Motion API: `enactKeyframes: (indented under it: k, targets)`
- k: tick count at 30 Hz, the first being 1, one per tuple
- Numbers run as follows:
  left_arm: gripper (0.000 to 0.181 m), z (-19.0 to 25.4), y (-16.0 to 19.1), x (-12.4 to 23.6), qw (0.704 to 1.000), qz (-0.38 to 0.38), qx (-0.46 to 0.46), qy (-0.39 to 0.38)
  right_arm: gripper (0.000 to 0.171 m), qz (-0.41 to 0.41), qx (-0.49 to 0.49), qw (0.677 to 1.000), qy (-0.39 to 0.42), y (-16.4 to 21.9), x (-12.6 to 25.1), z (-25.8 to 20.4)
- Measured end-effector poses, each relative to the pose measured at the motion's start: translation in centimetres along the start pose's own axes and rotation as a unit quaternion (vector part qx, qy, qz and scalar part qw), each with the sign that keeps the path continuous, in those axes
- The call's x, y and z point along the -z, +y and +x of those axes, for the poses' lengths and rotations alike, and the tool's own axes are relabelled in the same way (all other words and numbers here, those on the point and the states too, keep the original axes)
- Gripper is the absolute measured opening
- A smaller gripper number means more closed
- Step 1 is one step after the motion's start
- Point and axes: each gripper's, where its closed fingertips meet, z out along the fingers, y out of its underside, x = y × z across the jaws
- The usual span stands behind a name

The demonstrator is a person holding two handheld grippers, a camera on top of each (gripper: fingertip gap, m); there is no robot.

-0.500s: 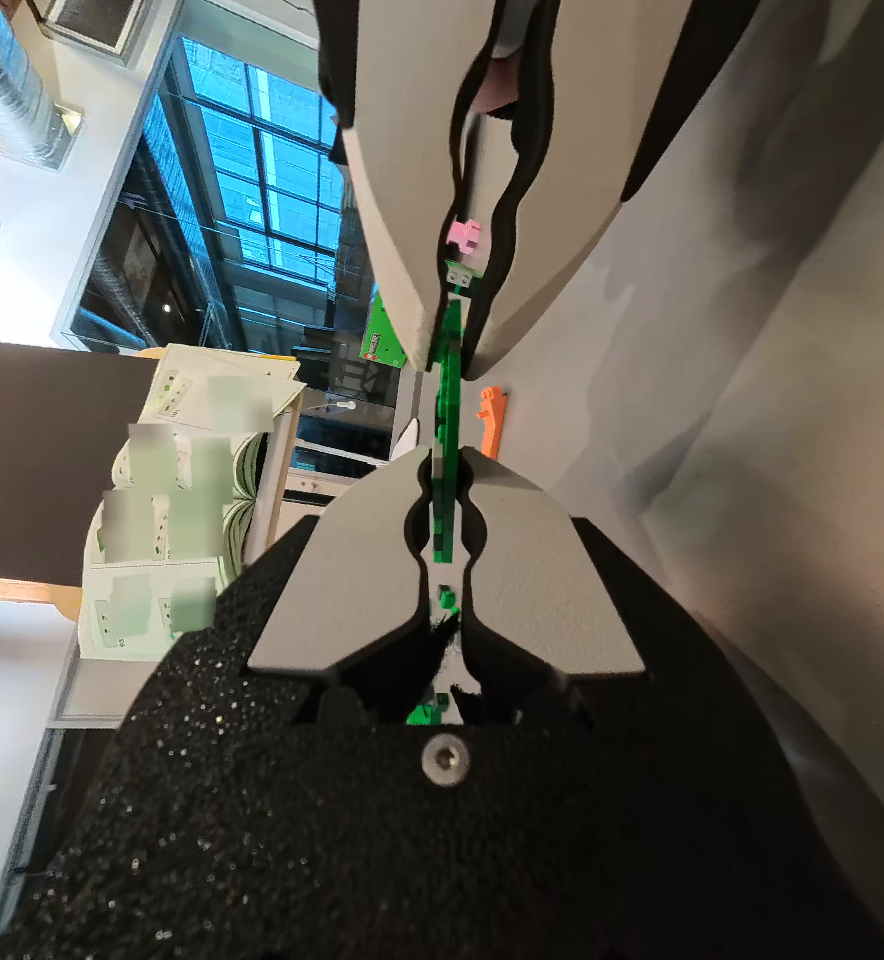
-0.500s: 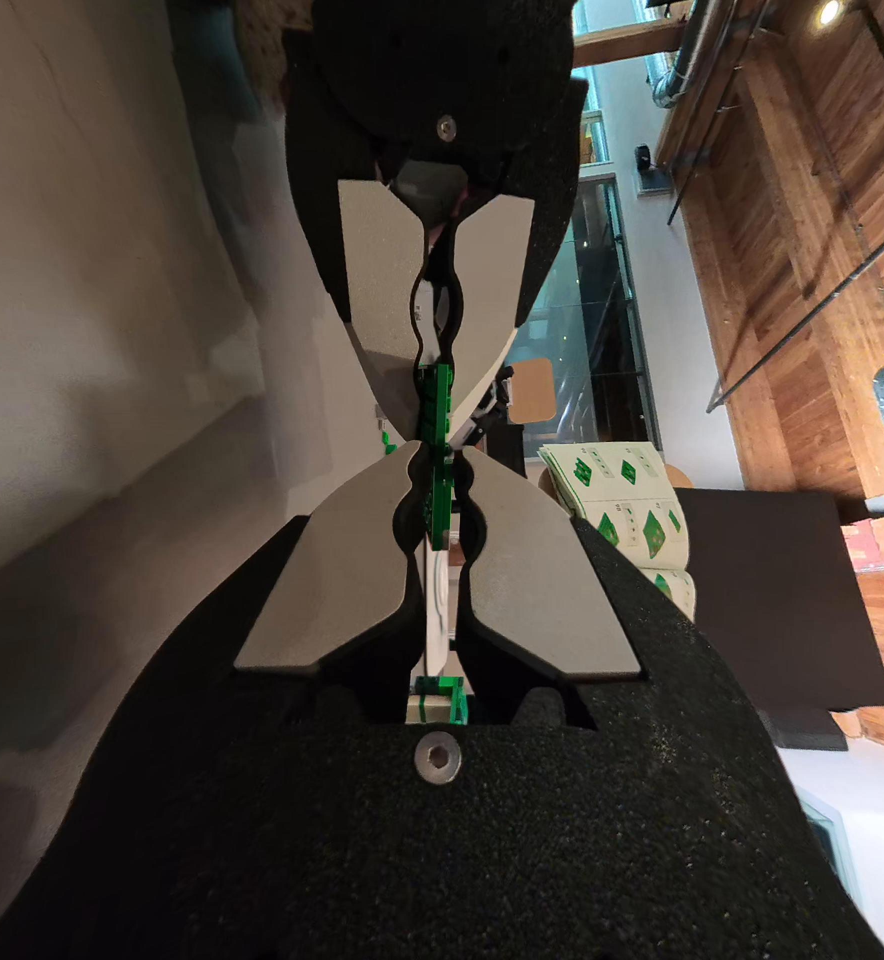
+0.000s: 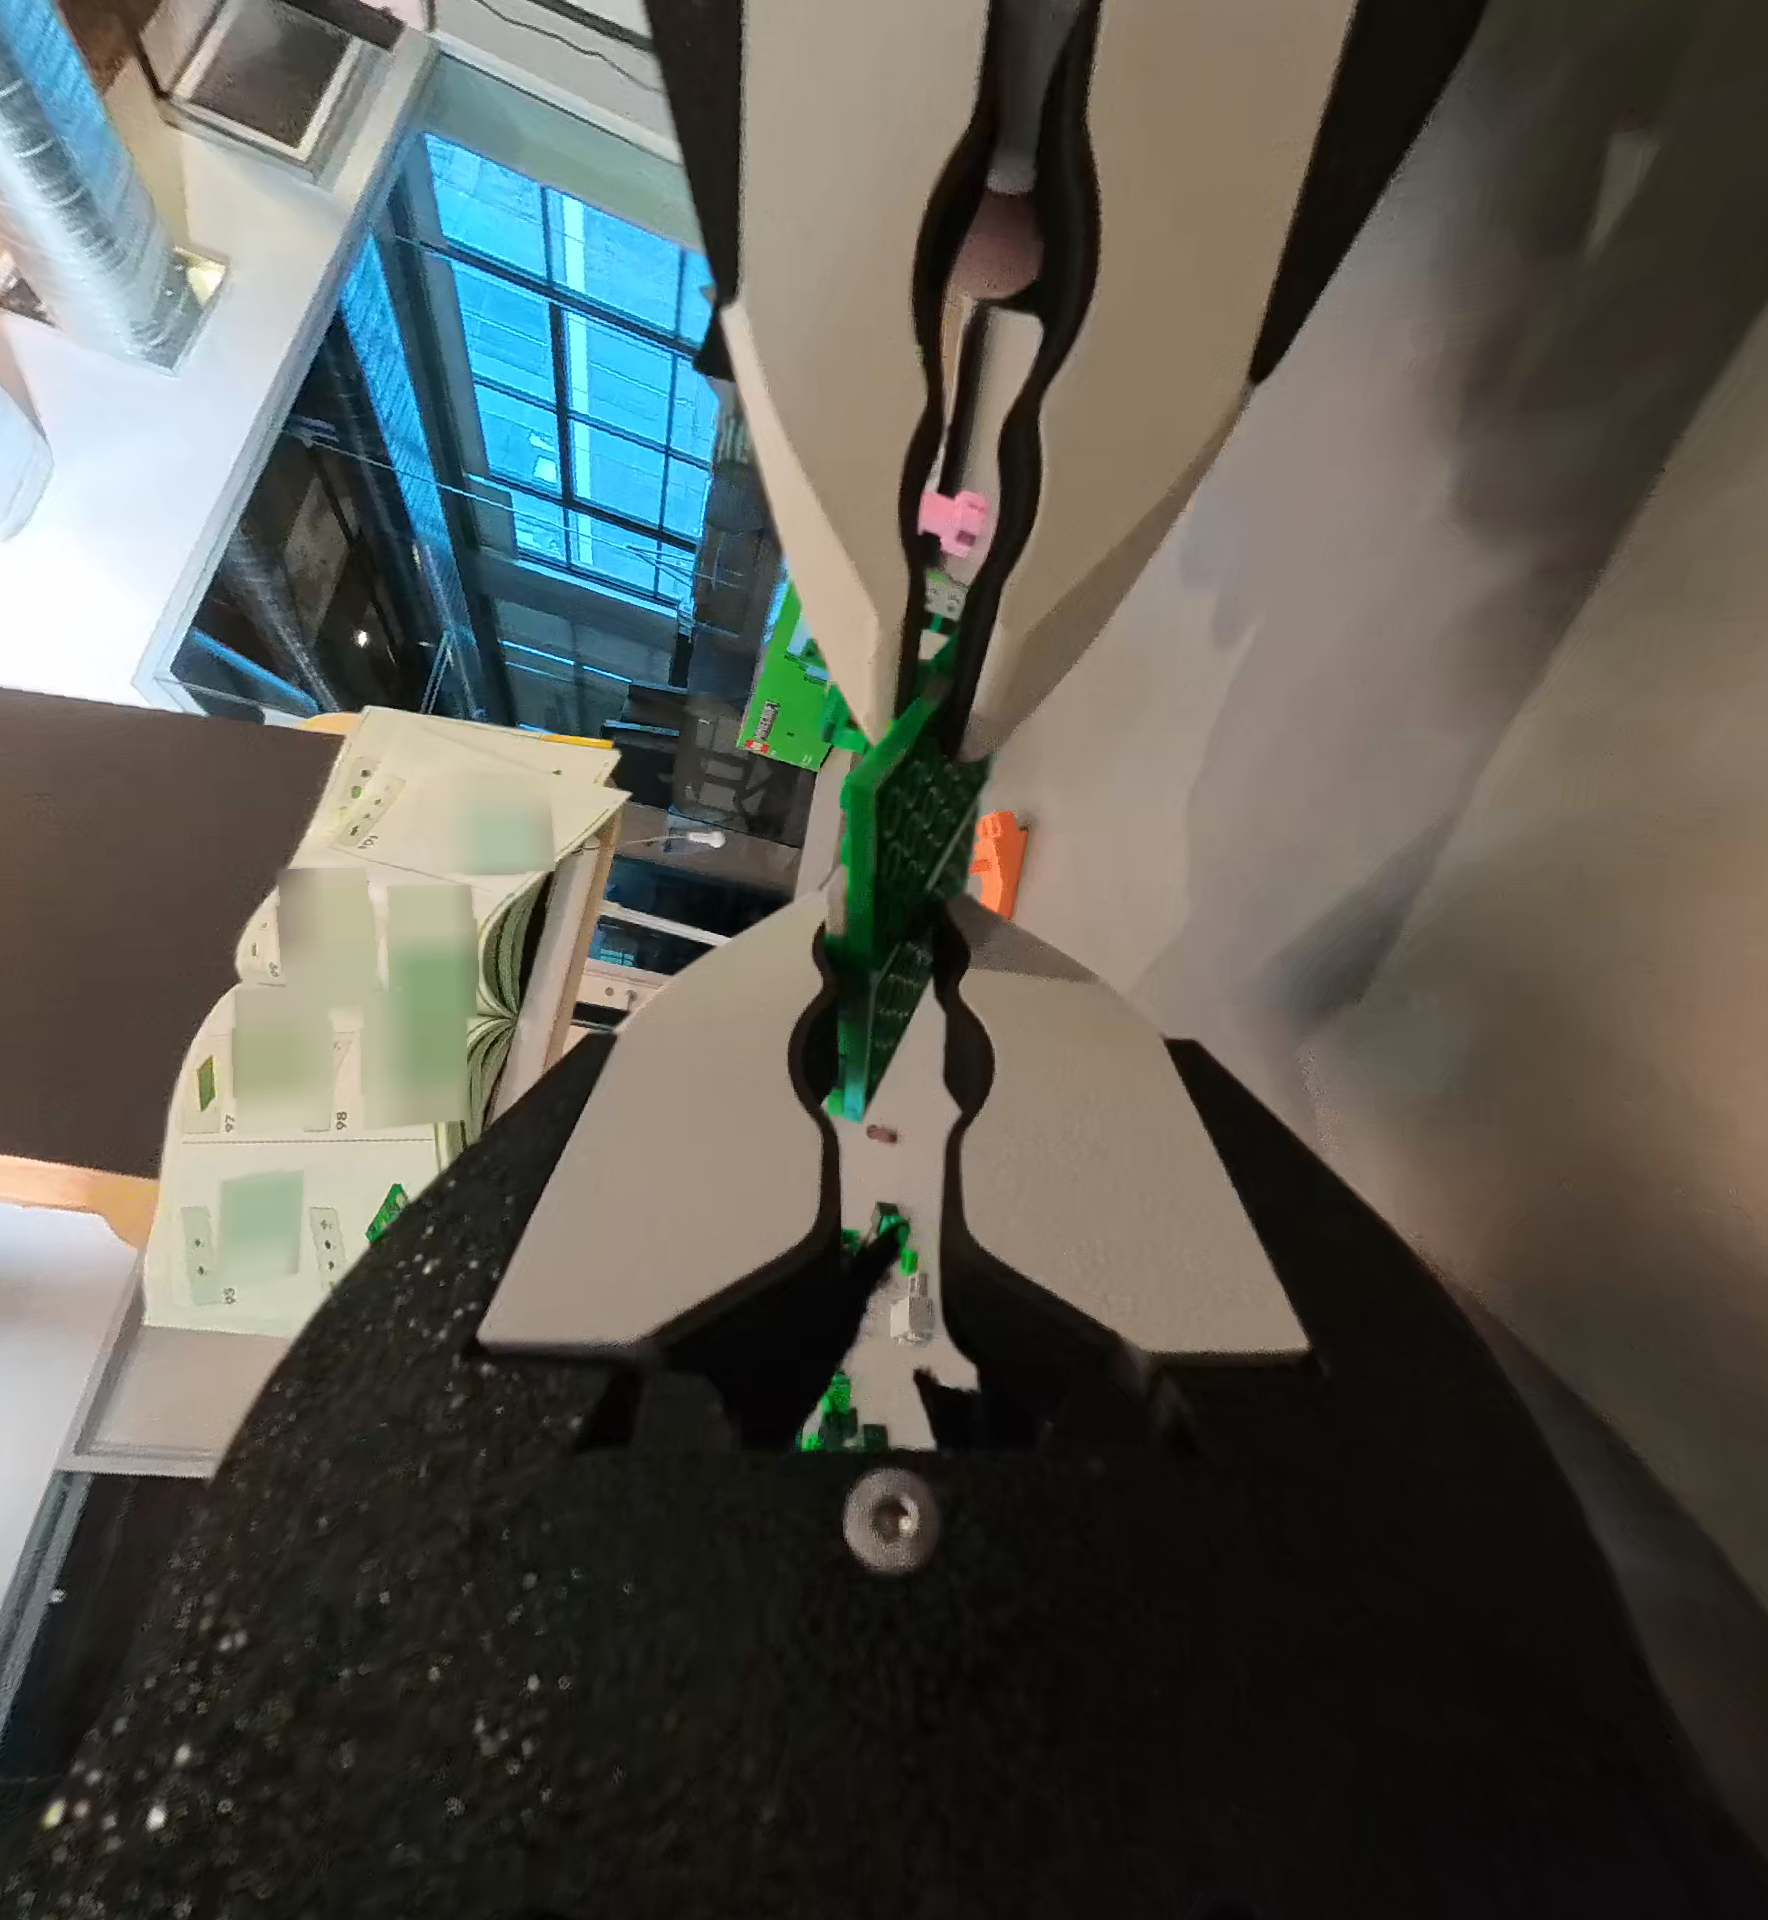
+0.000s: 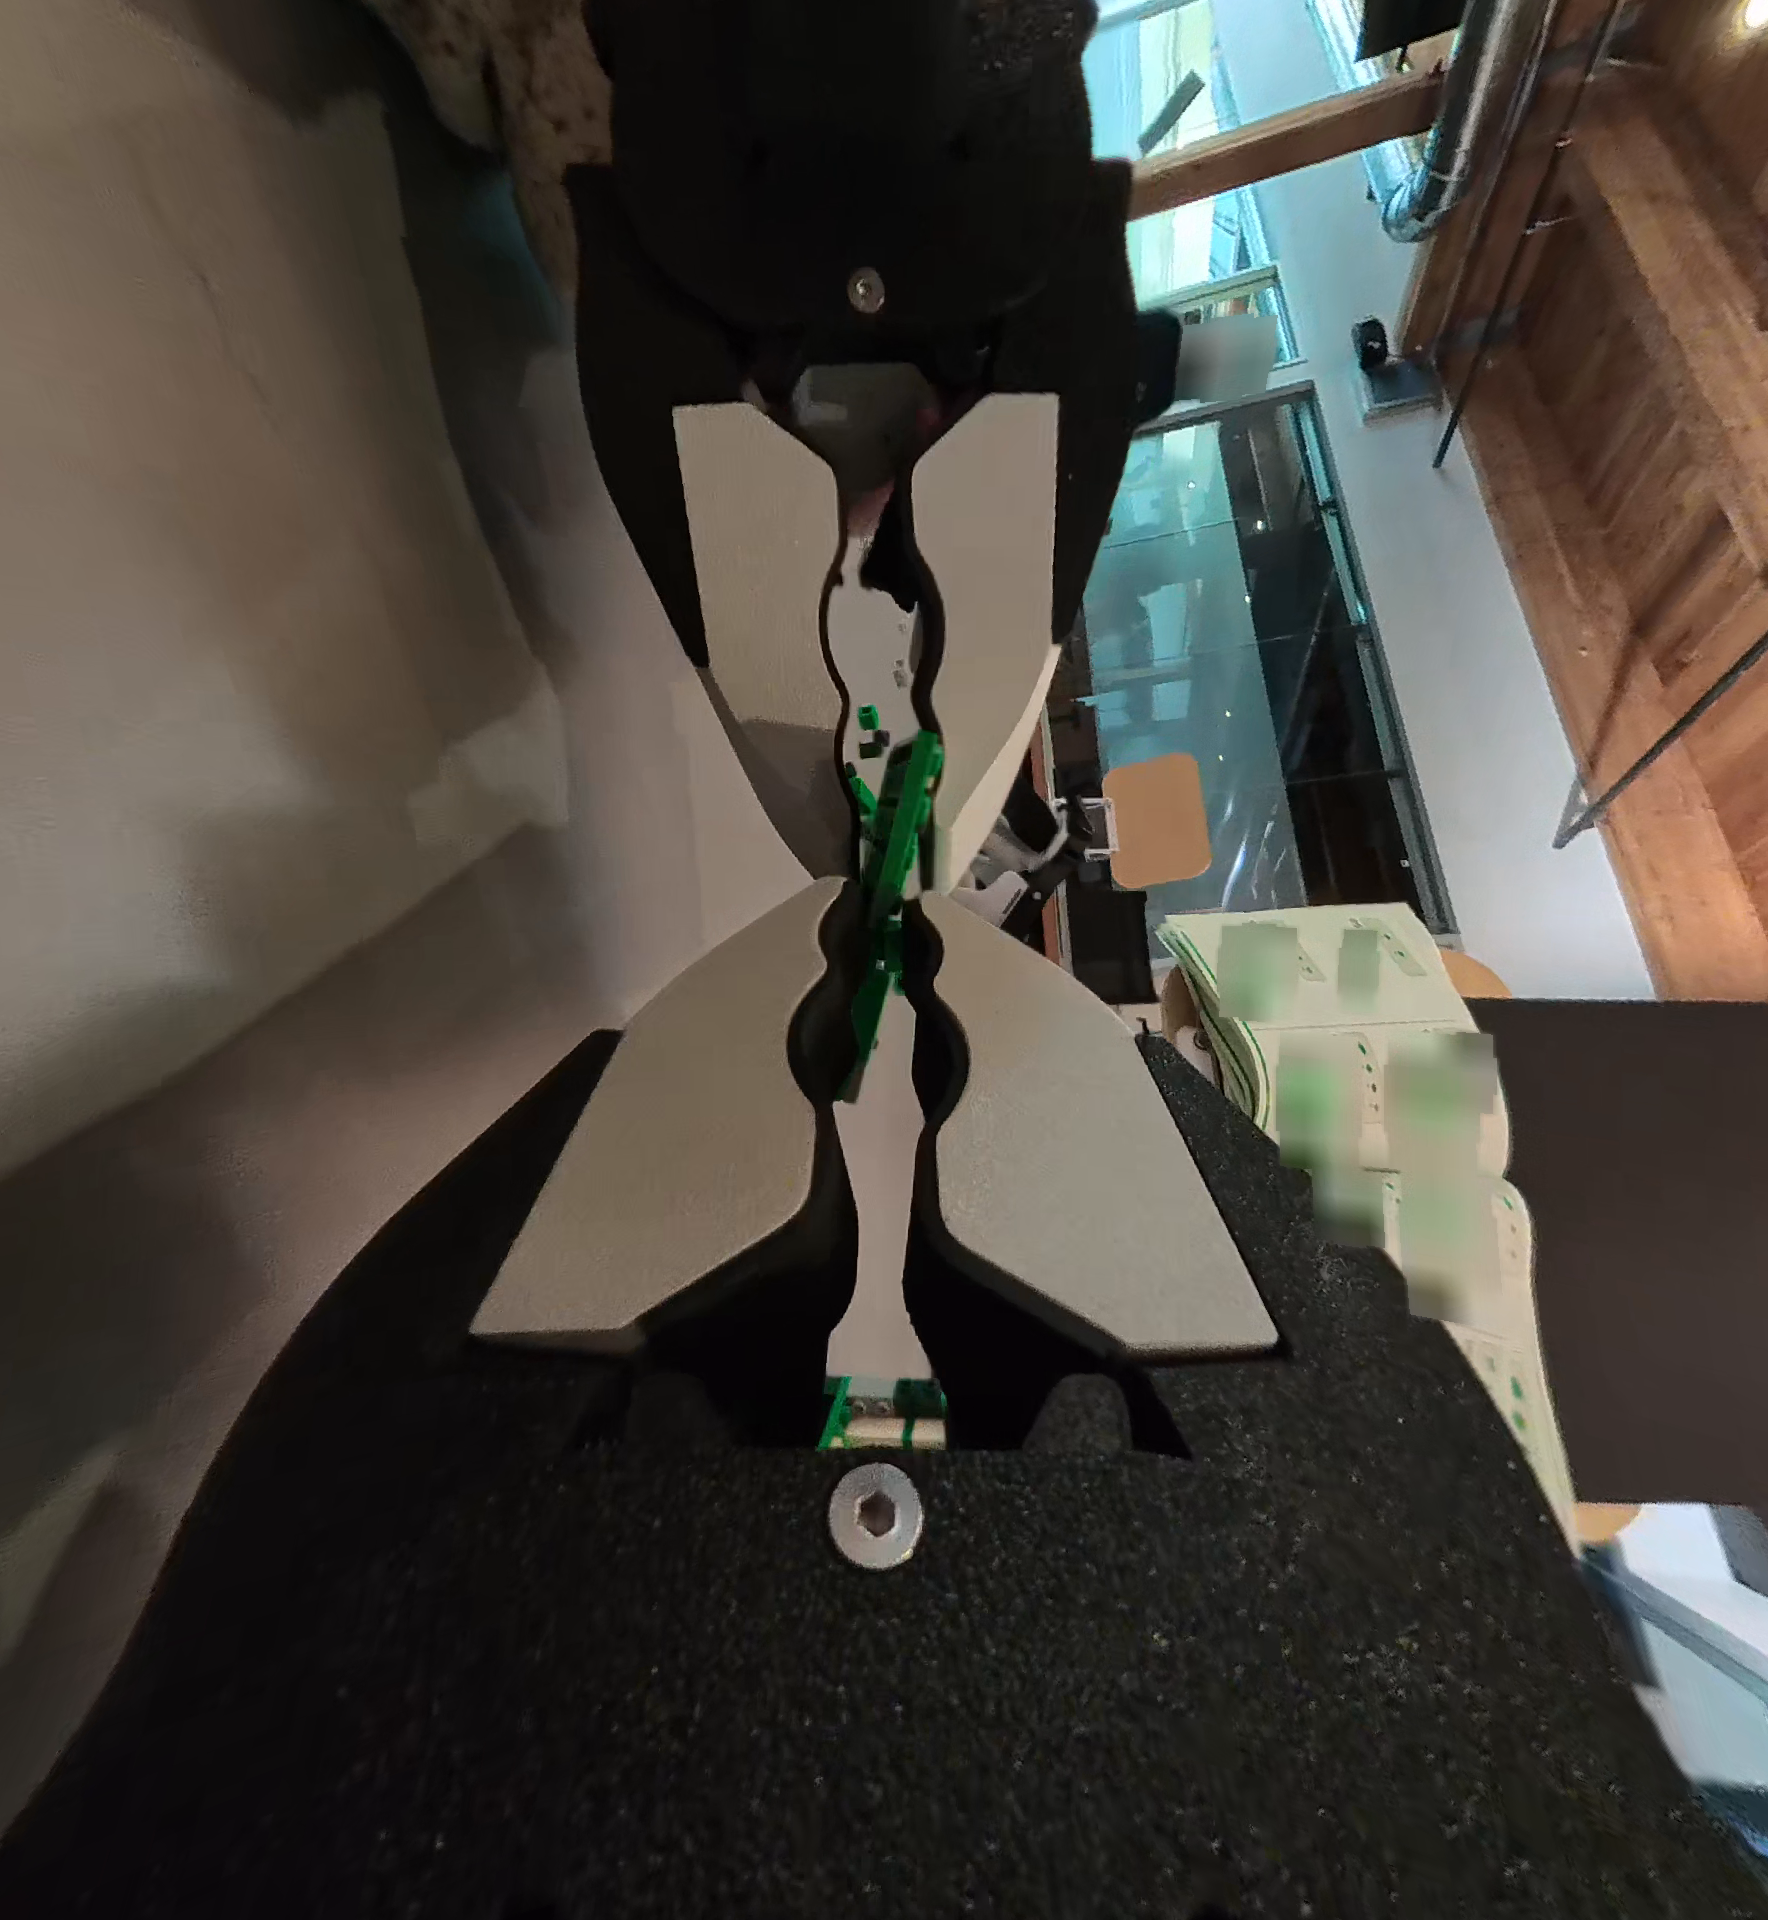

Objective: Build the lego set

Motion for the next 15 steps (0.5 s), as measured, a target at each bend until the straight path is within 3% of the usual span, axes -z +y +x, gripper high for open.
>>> enactKeyframes:
  k: [10,15]
  targets:
    - [0.006,-0.6,-0.4,0.2,1.000,0.002,0.000,-0.013,0.012,0.014,-0.065,0.997,0.029,0.3,0.3,1.3]
    - [0.006,-0.6,-0.1,0.2,1.000,-0.002,0.008,-0.010,0.017,0.009,-0.046,0.998,0.049,0.8,0.5,1.5]
